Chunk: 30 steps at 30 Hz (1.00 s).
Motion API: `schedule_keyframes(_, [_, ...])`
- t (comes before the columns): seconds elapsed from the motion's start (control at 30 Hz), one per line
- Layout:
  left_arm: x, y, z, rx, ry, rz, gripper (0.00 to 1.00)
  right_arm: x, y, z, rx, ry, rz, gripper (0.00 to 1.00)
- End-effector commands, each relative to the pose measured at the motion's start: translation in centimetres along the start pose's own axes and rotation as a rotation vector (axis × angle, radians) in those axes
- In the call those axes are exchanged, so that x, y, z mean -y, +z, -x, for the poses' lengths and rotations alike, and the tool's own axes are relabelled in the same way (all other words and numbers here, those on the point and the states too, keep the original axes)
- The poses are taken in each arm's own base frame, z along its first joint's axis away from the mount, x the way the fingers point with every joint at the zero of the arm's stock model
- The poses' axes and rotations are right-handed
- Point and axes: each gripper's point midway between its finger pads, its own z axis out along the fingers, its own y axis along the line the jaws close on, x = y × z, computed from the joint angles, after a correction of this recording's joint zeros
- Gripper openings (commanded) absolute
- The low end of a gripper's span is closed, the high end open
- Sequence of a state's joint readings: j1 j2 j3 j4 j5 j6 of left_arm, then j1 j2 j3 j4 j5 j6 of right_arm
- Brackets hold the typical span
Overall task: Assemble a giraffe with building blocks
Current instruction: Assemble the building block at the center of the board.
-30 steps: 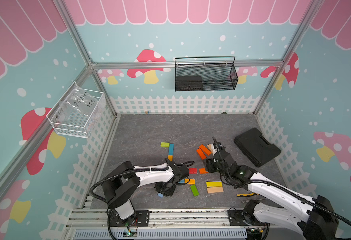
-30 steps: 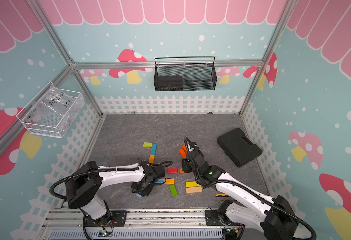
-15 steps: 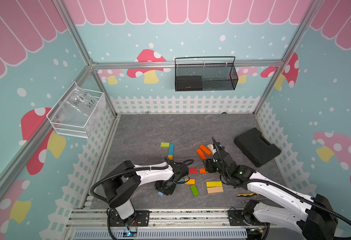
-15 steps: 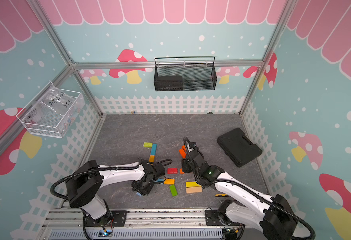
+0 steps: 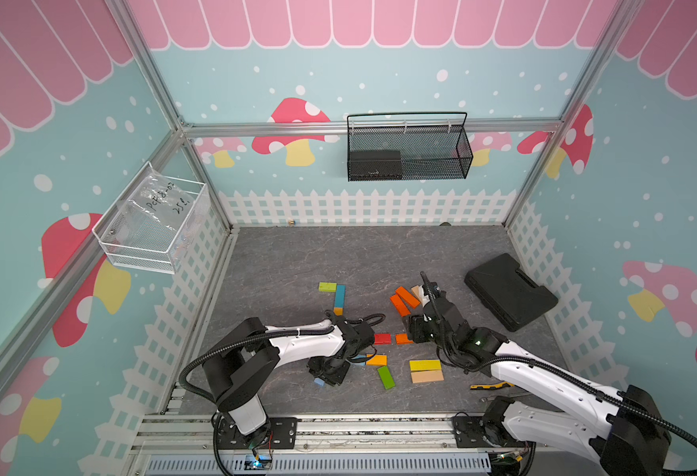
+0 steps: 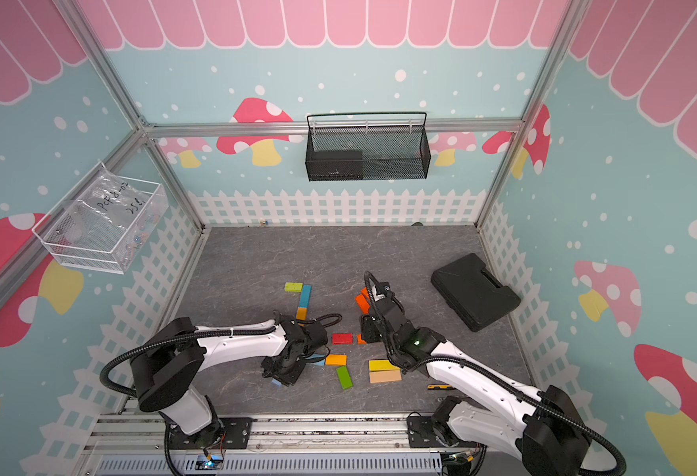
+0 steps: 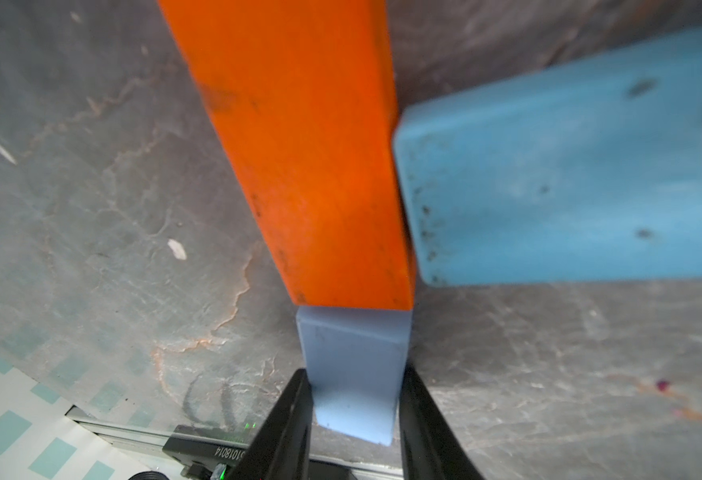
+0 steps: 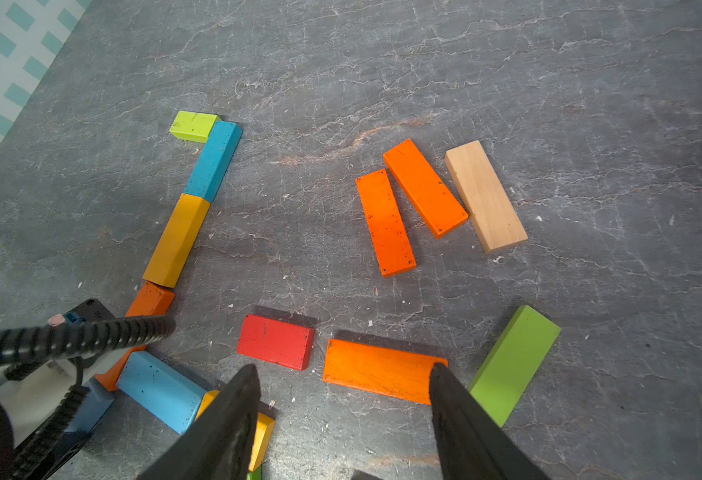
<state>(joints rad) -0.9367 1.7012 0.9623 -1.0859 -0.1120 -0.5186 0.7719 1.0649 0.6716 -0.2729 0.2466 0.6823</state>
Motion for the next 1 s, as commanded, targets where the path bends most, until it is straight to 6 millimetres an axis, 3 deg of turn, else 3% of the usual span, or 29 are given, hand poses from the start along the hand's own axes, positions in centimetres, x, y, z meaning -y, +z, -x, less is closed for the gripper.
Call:
schedule_keyframes(0.0, [0.5,0.2,1.9,0.057,0.000,-0.008,0.37,0.2,-0.2,0.5,0.006,0.013,-0.016,0.67])
schedule_keyframes(0.5, [0.3,-0.4,1.8,0.065,-0.007,-0.015,0.45,0.3,-0.2,0.4,0.002,0.014,-0.019,0.66])
schedule_keyframes(0.97, [0.7,-2.8,1.0,0.102,-0.028,-0.092,0.52,0.2,-0.1,0.4,-0.001,0.019,-0.017,0.66])
